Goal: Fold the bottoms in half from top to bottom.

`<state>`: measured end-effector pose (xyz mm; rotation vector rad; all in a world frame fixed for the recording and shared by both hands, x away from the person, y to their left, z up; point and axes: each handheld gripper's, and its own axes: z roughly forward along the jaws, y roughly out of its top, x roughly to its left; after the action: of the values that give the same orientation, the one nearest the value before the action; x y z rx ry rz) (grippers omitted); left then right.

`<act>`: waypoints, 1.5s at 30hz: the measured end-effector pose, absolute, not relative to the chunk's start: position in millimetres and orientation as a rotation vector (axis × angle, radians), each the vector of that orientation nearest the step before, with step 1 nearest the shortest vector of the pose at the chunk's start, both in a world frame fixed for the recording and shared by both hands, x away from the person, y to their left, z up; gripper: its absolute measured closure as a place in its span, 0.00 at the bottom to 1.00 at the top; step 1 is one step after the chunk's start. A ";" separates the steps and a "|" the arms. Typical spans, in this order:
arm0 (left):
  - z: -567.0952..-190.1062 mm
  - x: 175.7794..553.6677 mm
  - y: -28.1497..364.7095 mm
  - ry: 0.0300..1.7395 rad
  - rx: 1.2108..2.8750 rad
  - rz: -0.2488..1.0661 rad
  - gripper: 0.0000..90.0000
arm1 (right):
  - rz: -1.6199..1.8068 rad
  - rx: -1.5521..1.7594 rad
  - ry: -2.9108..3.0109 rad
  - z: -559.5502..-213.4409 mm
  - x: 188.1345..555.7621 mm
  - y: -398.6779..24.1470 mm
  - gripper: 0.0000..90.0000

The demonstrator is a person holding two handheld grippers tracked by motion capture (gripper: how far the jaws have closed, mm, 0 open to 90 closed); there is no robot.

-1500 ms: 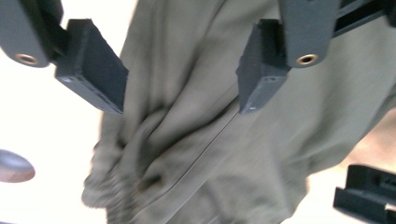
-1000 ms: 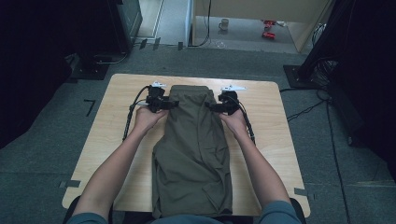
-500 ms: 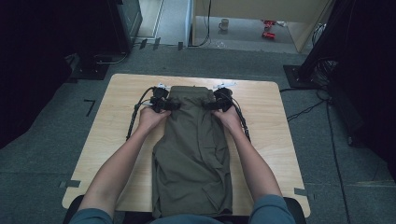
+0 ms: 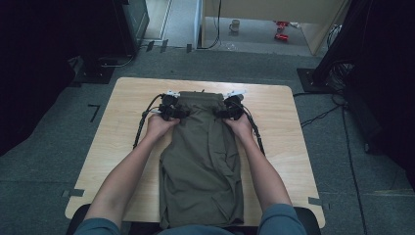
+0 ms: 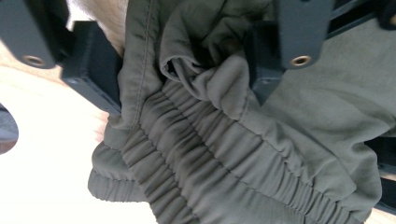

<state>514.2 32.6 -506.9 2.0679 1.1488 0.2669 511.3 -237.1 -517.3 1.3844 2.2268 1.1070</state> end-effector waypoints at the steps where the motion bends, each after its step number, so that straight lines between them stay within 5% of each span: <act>1: -507.0 513.9 32.0 1.146 2.069 0.269 0.54 | 1.121 1.379 2.221 -518.1 511.1 -236.9 0.46; 21: -510.1 514.7 25.6 1.118 2.041 0.187 0.96 | 1.199 1.432 2.211 -520.1 509.1 -247.4 0.82; 24: -508.8 515.9 27.5 1.138 2.033 0.178 0.94 | 1.198 1.449 2.224 -518.6 509.7 -248.5 0.86; 31: -507.8 516.3 33.3 1.177 2.003 0.153 0.64 | 1.256 1.503 2.218 -520.5 511.1 -255.2 0.89; 35: -510.2 516.1 30.5 1.163 1.980 0.147 0.59 | 1.280 1.479 2.215 -523.1 510.5 -257.3 0.89; 45: -509.4 517.6 14.6 1.137 2.025 0.146 0.93 | 1.215 1.481 2.227 -518.7 511.0 -251.9 0.90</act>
<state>517.6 14.6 -509.4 2.0248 1.1371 0.1457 511.0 -251.9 -518.7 1.4811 2.2269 1.2145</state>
